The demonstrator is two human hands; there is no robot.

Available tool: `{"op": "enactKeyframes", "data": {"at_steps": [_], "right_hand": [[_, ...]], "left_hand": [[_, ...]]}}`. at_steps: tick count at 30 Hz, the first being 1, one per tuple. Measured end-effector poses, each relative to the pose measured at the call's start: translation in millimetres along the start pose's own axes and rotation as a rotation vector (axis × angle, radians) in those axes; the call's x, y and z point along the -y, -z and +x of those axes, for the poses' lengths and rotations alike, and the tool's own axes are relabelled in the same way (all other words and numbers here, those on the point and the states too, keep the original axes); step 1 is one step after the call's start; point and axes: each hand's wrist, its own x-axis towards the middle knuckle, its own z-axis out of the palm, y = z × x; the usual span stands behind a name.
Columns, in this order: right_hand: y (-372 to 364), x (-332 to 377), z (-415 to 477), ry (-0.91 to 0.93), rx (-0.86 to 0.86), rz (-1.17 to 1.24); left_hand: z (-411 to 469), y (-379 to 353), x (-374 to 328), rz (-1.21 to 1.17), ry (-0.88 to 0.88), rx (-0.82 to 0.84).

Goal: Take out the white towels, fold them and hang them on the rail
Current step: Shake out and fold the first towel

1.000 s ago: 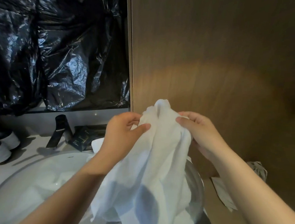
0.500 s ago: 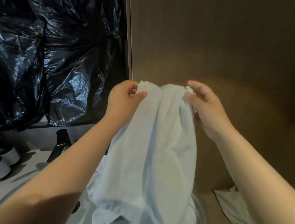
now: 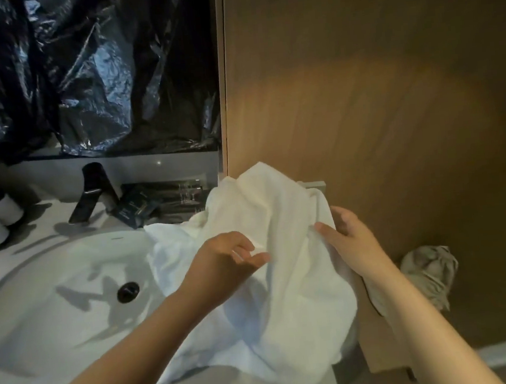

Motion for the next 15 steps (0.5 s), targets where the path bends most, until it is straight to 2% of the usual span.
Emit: {"op": "enactKeyframes", "data": {"at_steps": [2, 5, 7, 12, 15], "right_hand": [[3.3, -10.7, -7.6, -0.030, -0.008, 0.009], [10.9, -20.0, -22.0, 0.023, 0.023, 0.093], [14.3, -19.5, -28.1, 0.055, 0.035, 0.107], [20.3, -9.1, -26.9, 0.146, -0.005, 0.192], [25.1, 3.0, -23.5, 0.212, -0.009, 0.255]], "left_hand": [[-5.3, -13.4, 0.4, 0.005, 0.003, 0.027], [-9.8, -29.7, -0.3, 0.148, 0.028, 0.146], [-9.4, -33.2, -0.2, 0.178, 0.000, 0.157], [7.0, -12.9, -3.3, 0.069, -0.121, 0.016], [29.3, 2.3, -6.9, 0.021, -0.091, -0.097]]}}
